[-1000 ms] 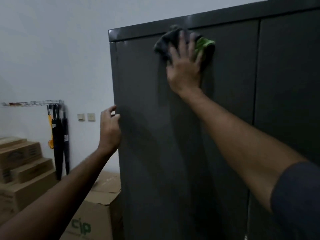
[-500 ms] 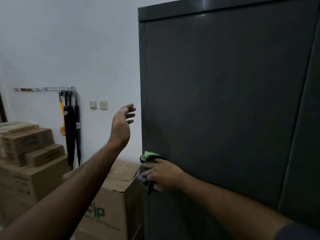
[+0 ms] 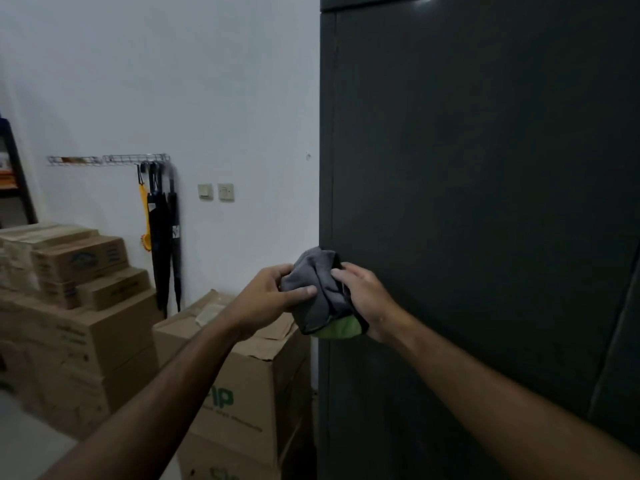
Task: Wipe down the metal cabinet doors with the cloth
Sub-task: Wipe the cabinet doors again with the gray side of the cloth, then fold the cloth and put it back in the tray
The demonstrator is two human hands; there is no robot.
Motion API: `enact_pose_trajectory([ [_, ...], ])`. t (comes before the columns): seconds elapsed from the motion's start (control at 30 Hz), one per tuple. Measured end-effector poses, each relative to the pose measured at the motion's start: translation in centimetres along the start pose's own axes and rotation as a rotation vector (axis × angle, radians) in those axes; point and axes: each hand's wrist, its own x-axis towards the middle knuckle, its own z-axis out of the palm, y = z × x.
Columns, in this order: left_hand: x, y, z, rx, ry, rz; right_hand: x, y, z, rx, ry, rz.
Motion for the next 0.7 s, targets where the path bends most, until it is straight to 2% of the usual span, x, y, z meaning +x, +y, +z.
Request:
enact_pose_trajectory([
  [0.07,-0.2,-1.9,-1.2,-0.051,0.114,-0.028,0.3,1.2,0.3,0.060,-0.023,0.007],
  [0.2,-0.6,-5.1,-3.4,-0.294,0.228,-0.157,1.0,3.6,1.7,0.136,-0.059,0.034],
  [0.23,-0.7,-5.6,-3.5,-0.252,0.255,-0.165,1.2,4.3,2.3,0.161,-0.064,0.048],
  [0.33,-0.6,-7.8,-3.4,0.117,0.350,-0.154,2.4,6.4,4.6,0.207,-0.014,0.064],
  [0.37,-0.5,-8.5,-3.4,0.186,0.357,-0.155,2.9,7.2,5.4,0.210,0.009,0.066],
  [0.43,-0.1,-9.6,-3.5,0.149,0.308,-0.182,4.2,8.8,6.8,0.223,0.037,0.073],
  [0.53,1.0,-10.3,-4.7,-0.145,0.257,-0.400,6.7,11.2,8.1,0.286,0.019,0.123],
  [0.63,2.2,-11.9,-7.0,-0.051,0.184,-0.349,9.1,13.3,8.7,0.293,0.004,0.172],
  [0.7,3.5,-13.6,-8.8,0.025,0.235,-0.303,10.7,14.6,9.1,0.308,0.035,0.178],
])
